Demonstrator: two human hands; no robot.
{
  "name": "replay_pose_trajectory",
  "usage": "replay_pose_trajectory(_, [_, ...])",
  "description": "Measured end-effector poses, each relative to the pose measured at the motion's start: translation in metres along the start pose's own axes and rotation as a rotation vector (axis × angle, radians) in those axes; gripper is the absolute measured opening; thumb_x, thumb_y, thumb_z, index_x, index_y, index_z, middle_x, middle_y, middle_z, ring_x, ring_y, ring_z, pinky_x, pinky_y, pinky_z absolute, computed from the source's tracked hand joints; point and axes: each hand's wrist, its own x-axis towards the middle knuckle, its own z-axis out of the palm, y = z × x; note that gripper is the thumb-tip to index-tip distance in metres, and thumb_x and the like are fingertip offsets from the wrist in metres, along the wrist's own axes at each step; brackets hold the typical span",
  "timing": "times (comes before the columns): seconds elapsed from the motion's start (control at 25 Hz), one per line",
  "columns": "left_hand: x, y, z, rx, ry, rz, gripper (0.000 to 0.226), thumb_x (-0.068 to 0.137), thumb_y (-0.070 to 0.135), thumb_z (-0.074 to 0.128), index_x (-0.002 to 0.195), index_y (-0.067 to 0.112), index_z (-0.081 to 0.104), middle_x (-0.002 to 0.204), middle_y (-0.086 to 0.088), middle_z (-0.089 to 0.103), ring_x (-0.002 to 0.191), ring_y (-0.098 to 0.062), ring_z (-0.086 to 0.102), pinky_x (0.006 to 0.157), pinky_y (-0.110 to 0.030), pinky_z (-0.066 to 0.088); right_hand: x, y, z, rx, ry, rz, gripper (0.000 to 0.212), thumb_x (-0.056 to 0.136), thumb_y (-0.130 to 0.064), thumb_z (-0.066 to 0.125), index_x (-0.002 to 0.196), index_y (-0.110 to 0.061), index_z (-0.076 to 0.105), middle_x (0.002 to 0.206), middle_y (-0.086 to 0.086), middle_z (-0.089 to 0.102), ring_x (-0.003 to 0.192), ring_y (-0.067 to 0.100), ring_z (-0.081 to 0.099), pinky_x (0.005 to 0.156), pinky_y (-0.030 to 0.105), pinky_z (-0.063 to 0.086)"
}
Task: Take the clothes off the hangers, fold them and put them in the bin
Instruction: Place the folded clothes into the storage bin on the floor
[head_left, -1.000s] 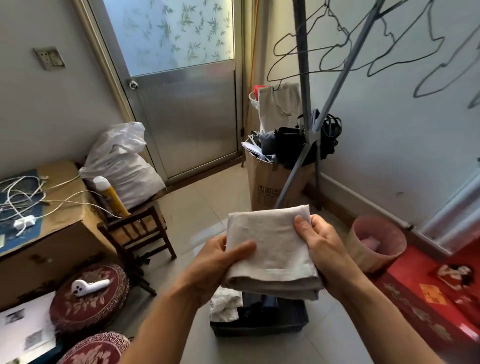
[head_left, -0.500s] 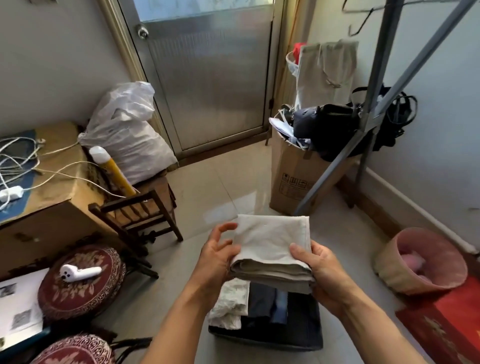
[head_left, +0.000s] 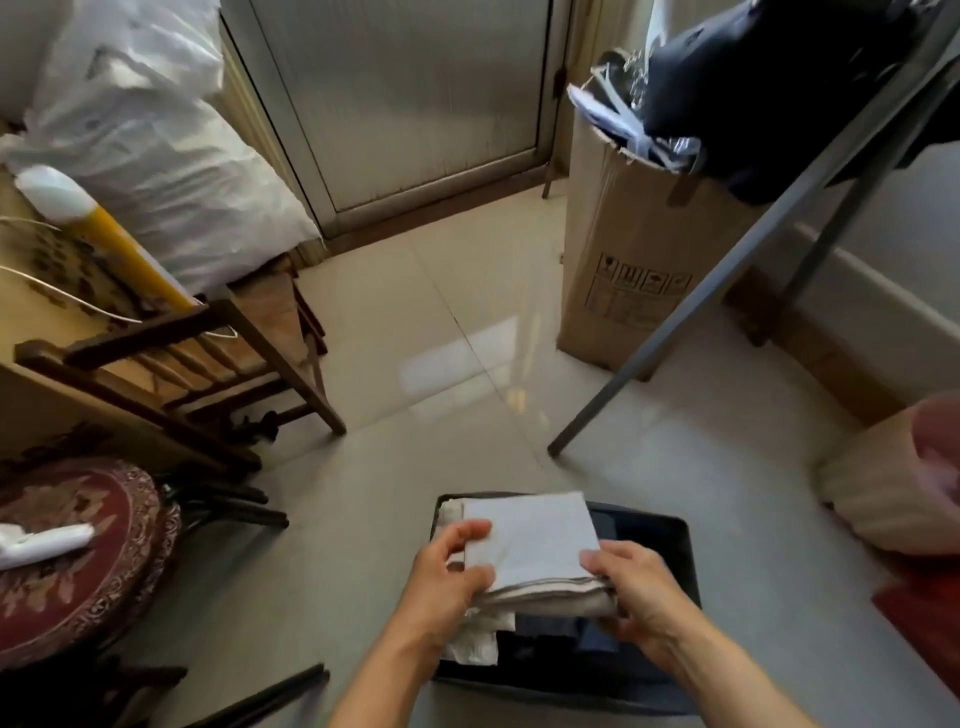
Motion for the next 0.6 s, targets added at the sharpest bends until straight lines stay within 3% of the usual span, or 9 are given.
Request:
replay_pose_trajectory(0.12, [0.033,-0.065,0.021,-0.026,0.029,-0.055,0.043,0.083,-0.015,0.055,0.101,0.022,0.068,0.114,-0.007,0.064,0.089,-0.019,0.062,0.062,-0.014,0.049,0.055,0.034,0.001,-0.11,0.057,0.043,0.043,0.067,-0.008,0.072,0.108,-0.012,0.058,0.103,0.015,0.065,0.077,0.025,0.062,0.048,0.025,0.047])
replay_pose_trajectory(0.2, [0.047,-0.099,0.038,-0.059,0.058,-0.078,0.044,0.081,-0.019,0.052,0.101,0.017,0.068,0.115,-0.006,0.064,0.096,-0.019,0.063,0.063,-0.012,0.049,0.088,0.046,0.003,-0.199,0.147,-0.013,0.047,0.058,-0.005,0.068,0.104,-0.009,0.059,0.103,0.015,0.064,0.083,0.027,0.062,0.056,0.027,0.049])
replay_pose_trajectory(0.32, [0.071,-0.145,0.066,-0.131,0.115,-0.078,0.046,0.08,-0.023,0.051,0.105,0.013,0.065,0.12,-0.007,0.062,0.104,-0.011,0.062,0.075,-0.011,0.051,0.134,0.053,0.006,-0.309,0.224,-0.155,0.034,0.07,0.008,0.06,0.097,-0.012,0.059,0.102,0.01,0.063,0.082,0.021,0.059,0.064,0.026,0.047])
replay_pose_trajectory(0.44, [0.092,-0.18,0.091,-0.163,0.101,-0.102,0.052,0.081,-0.023,0.051,0.115,0.016,0.059,0.133,-0.006,0.051,0.113,-0.014,0.06,0.083,-0.016,0.052,0.172,0.056,0.009,-0.419,0.255,-0.247,0.035,0.081,0.008,0.051,0.105,-0.015,0.061,0.104,0.007,0.064,0.084,0.017,0.059,0.069,0.023,0.044])
replay_pose_trajectory(0.52, [0.1,-0.195,0.1,-0.146,-0.023,-0.186,0.061,0.087,-0.017,0.05,0.137,0.017,0.046,0.145,-0.007,0.044,0.129,-0.016,0.05,0.098,-0.022,0.047,0.194,0.064,0.008,-0.521,0.228,-0.264,0.041,0.088,0.004,0.048,0.124,-0.012,0.059,0.123,0.008,0.059,0.106,0.021,0.059,0.086,0.025,0.045])
replay_pose_trajectory(0.6, [0.101,-0.198,0.103,-0.125,-0.165,-0.315,0.069,0.092,-0.01,0.049,0.151,0.019,0.028,0.153,-0.01,0.035,0.14,-0.016,0.037,0.104,-0.028,0.042,0.202,0.07,0.004,-0.618,0.166,-0.215,0.054,0.09,0.004,0.045,0.141,-0.011,0.045,0.144,0.009,0.044,0.13,0.024,0.047,0.105,0.027,0.036])
